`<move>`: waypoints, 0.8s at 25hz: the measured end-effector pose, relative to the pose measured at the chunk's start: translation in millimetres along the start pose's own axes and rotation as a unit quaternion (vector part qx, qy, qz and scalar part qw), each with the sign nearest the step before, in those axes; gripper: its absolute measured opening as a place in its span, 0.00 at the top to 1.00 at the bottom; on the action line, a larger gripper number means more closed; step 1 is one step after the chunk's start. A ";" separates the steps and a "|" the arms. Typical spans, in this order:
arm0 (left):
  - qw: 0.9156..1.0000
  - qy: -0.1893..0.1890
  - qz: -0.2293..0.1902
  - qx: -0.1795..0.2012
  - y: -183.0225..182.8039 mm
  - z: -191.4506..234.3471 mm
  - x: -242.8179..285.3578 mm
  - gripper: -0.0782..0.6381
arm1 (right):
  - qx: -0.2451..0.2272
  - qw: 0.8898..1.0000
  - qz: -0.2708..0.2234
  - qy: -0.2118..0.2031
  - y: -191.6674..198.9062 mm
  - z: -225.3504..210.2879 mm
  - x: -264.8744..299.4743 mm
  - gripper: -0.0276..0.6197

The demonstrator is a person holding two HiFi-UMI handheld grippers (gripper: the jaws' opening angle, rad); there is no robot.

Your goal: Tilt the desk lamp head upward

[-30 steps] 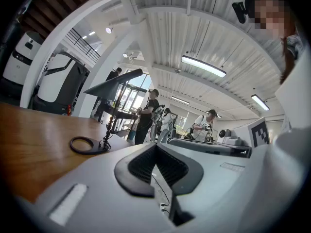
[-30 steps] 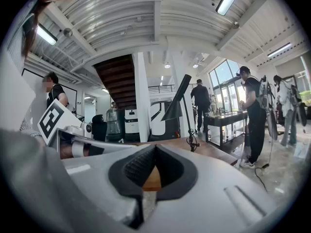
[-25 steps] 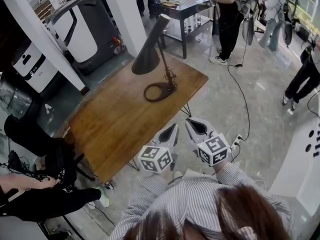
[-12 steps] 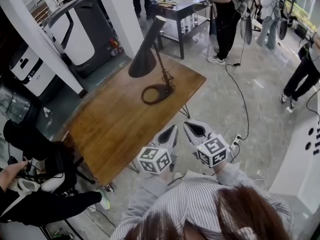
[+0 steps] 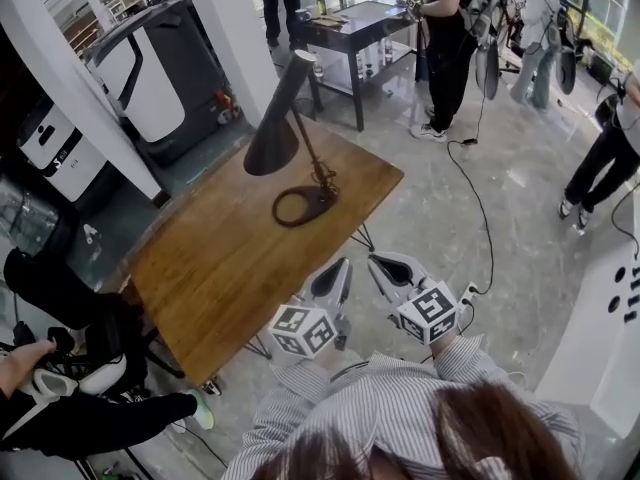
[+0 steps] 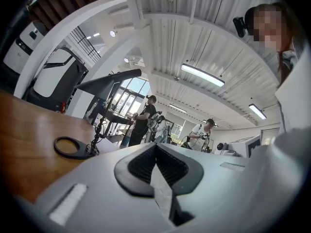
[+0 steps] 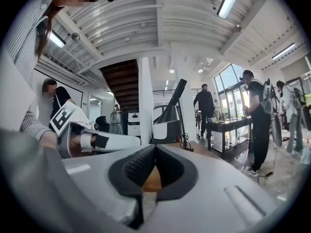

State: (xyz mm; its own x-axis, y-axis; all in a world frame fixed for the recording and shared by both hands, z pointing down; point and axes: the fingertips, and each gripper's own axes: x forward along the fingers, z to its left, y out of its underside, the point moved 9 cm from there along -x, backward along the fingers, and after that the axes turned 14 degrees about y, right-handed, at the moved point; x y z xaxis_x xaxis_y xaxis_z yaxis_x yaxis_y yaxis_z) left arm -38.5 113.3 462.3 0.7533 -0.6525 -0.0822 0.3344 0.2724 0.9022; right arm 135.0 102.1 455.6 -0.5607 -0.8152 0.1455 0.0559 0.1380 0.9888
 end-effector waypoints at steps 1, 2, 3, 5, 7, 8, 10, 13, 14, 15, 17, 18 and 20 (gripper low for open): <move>1.000 0.001 -0.007 0.001 0.3 0.7 1.3 0.88 | 0.000 1.000 0.006 -0.003 3.2 -3.7 1.0 0.96; 1.000 -0.001 -0.015 0.000 0.0 3.5 2.2 0.88 | -0.002 1.000 0.011 -0.007 5.3 -7.1 3.1 0.96; 1.000 -0.004 -0.022 -0.004 -0.9 8.5 2.7 0.88 | -0.004 1.000 0.016 -0.010 6.5 -10.1 6.2 0.96; 0.999 -0.014 -0.035 -0.016 -4.1 23.5 2.7 0.88 | -0.007 1.000 0.021 -0.015 7.6 -15.4 15.3 0.96; 0.998 -0.026 -0.044 -0.025 -9.5 42.9 4.1 0.87 | -0.006 1.000 0.022 -0.019 7.8 -22.0 28.3 0.96; 0.998 -0.030 -0.048 -0.029 -13.4 53.3 5.6 0.86 | -0.006 1.000 0.021 -0.021 7.3 -26.2 36.1 0.96; 0.997 -0.035 -0.063 -0.035 -24.0 75.7 8.3 0.84 | -0.008 1.000 0.022 -0.021 5.4 -33.8 55.2 0.95; 0.995 -0.032 -0.082 -0.046 -42.9 112.4 14.7 0.83 | -0.011 1.000 0.020 -0.013 -0.1 -39.9 91.2 0.95; 0.995 -0.027 -0.084 -0.051 -48.8 124.5 19.3 0.82 | -0.012 1.000 0.018 -0.007 -2.8 -41.7 104.1 0.95; 0.995 -0.021 -0.085 -0.056 -54.5 135.9 25.0 0.82 | -0.010 1.000 0.016 -0.001 -6.1 -43.4 117.0 0.95; 0.994 -0.011 -0.085 -0.064 -65.0 156.5 37.8 0.81 | -0.006 1.000 0.013 0.006 -13.1 -45.5 142.8 0.94; 0.994 -0.009 -0.085 -0.066 -69.5 165.5 43.7 0.80 | -0.004 1.000 0.012 0.008 -15.8 -45.6 155.4 0.93; 0.994 -0.016 -0.088 -0.062 -77.3 181.7 52.4 0.79 | -0.008 1.000 0.014 0.013 -19.0 -45.2 179.2 0.93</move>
State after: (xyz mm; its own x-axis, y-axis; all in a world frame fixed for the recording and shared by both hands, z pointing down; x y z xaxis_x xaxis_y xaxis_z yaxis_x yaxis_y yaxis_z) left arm -127.8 -70.4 465.2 0.6593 -0.7197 -0.2178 0.5277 0.2366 0.8158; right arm 70.8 -72.0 464.4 -0.5376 -0.8249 0.1746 0.0848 0.1532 0.9846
